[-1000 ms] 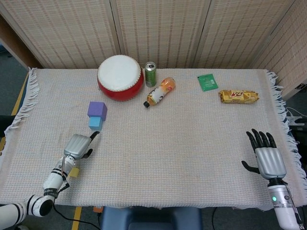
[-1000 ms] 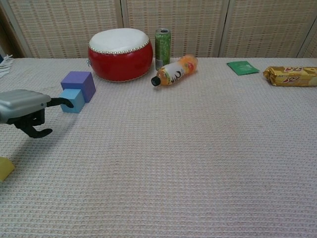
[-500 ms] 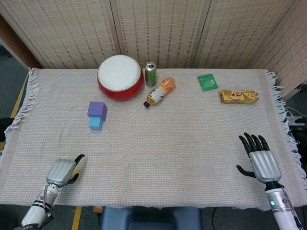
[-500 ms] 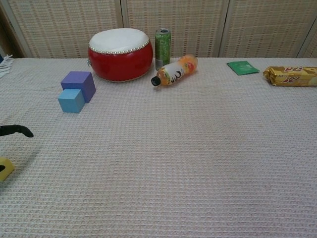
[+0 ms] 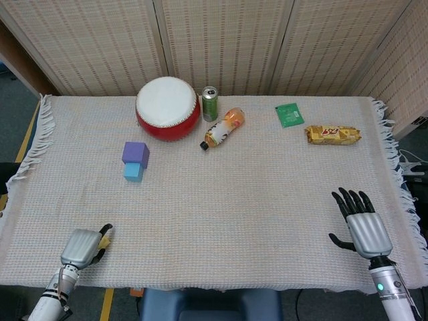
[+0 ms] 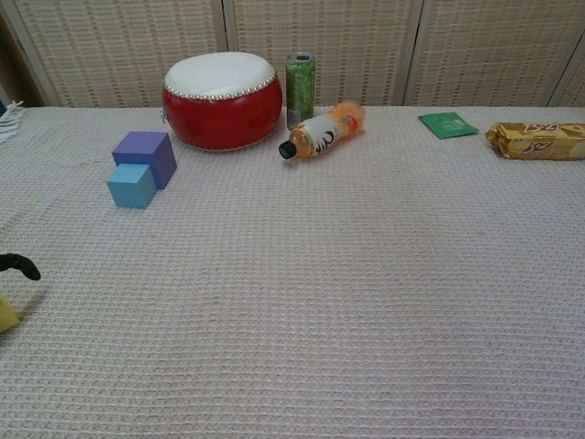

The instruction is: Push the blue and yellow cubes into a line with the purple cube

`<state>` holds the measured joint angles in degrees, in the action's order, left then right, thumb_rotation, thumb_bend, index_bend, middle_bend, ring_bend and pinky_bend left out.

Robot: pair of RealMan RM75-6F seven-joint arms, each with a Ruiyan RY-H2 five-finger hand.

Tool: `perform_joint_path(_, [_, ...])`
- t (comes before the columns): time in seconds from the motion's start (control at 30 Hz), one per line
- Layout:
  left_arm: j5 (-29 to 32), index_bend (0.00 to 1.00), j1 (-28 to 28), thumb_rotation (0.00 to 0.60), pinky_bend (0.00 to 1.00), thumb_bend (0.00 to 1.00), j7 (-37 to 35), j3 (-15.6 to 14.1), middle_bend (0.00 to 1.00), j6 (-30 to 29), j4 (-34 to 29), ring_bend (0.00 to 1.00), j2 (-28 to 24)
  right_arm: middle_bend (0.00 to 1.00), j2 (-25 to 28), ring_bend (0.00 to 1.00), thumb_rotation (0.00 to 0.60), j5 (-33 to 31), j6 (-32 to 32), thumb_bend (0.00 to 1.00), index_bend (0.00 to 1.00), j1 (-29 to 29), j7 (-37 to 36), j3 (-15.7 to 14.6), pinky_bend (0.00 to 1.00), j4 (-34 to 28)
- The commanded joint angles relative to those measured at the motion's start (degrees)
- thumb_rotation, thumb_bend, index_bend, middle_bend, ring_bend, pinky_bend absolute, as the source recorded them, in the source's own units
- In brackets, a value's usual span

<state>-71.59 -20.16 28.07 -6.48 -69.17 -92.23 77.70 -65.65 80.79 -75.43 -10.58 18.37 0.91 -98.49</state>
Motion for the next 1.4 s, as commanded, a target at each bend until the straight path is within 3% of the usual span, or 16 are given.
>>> perform_joint_path(0.03, [-0.5, 0.23, 0.3, 0.600, 1.00, 0.38, 0.1, 0.2, 1.00, -0.3, -0.1, 1.00, -0.1, 0.00, -0.1, 0.00, 0.459, -0.1, 0.1, 0.01, 0.00, 0.0, 0.1, 0.1, 0.00, 0.0])
perform_joint_path(0.7, [0.4, 0.22, 2.0, 0.600, 1.00, 0.38, -3.1, 2.6, 1.00, 1.1, 2.8, 1.00, 0.3, 0.00, -0.2, 0.00, 0.459, -0.3, -0.3, 0.00, 0.00, 0.3, 0.5, 0.5, 0.00, 0.0])
perform_joint_path(0.97, [1.4, 0.27, 1.9, 0.600, 1.00, 0.38, -1.4, 2.8, 1.00, 2.4, 2.1, 1.00, 0.3, 0.00, -0.1, 0.00, 0.460, -0.3, -0.5, 0.00, 0.00, 0.4, 0.5, 0.5, 0.00, -0.1])
perform_joint_path(1.4, [1.6, 0.44, 2.4, 0.600, 1.00, 0.38, 0.1, 3.2, 1.00, 2.0, 2.1, 1.00, 0.6, 0.00, -0.1, 0.00, 0.460, -0.1, -0.8, 0.00, 0.00, 0.6, 0.5, 0.5, 0.00, -0.3])
